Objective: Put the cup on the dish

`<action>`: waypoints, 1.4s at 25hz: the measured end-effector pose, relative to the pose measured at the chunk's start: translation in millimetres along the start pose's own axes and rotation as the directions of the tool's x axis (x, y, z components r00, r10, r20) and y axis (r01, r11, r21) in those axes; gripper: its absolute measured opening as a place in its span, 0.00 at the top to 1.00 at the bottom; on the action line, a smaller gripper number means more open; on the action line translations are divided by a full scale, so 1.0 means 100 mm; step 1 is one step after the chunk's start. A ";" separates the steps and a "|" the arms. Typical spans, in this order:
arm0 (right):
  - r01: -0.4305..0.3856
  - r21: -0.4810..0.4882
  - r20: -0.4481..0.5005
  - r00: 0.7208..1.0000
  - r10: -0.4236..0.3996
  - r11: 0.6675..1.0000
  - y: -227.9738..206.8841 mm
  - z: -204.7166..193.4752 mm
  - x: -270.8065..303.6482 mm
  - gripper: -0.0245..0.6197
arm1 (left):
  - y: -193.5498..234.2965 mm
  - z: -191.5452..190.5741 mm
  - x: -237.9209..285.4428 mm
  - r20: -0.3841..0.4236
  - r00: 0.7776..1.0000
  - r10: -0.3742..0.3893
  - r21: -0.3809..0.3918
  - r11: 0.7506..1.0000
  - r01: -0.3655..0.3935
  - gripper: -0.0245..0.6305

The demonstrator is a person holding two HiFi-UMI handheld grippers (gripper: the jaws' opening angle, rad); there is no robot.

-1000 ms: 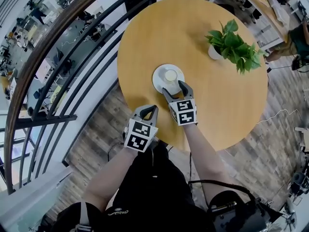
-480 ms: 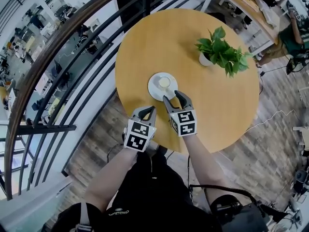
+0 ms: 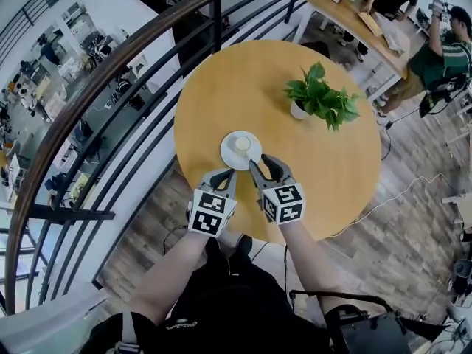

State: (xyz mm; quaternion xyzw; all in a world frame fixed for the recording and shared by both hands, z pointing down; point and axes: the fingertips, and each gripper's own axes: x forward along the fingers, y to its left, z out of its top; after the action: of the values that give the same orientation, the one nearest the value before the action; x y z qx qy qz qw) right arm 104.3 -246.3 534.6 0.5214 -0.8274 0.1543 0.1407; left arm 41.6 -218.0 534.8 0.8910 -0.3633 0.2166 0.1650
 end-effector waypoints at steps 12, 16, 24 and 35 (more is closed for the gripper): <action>-0.034 0.007 0.094 0.995 0.033 0.999 0.27 0.49 -0.48 0.78 | -0.17 0.47 -0.29 0.097 0.995 0.011 0.045 0.999 -0.015 0.97; -0.017 0.006 0.134 0.991 0.016 1.000 0.29 0.63 -0.63 0.85 | -0.25 0.61 -0.41 0.132 0.991 0.012 0.071 0.997 -0.022 0.97; -0.014 -0.017 0.154 0.988 0.016 1.000 0.35 0.80 -0.75 0.91 | -0.31 0.88 -0.55 0.193 0.981 0.018 0.111 0.993 -0.040 0.97; -0.024 -0.049 0.189 0.981 0.033 0.999 0.43 1.02 -0.81 0.91 | -0.33 1.02 -0.63 0.221 0.975 0.017 0.135 0.990 -0.048 0.97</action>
State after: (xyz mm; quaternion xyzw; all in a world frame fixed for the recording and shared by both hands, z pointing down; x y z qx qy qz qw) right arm 91.9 -203.6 404.6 0.5183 -0.8478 0.0867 0.0709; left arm 52.2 -205.4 411.7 0.9128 -0.3777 0.1446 0.0574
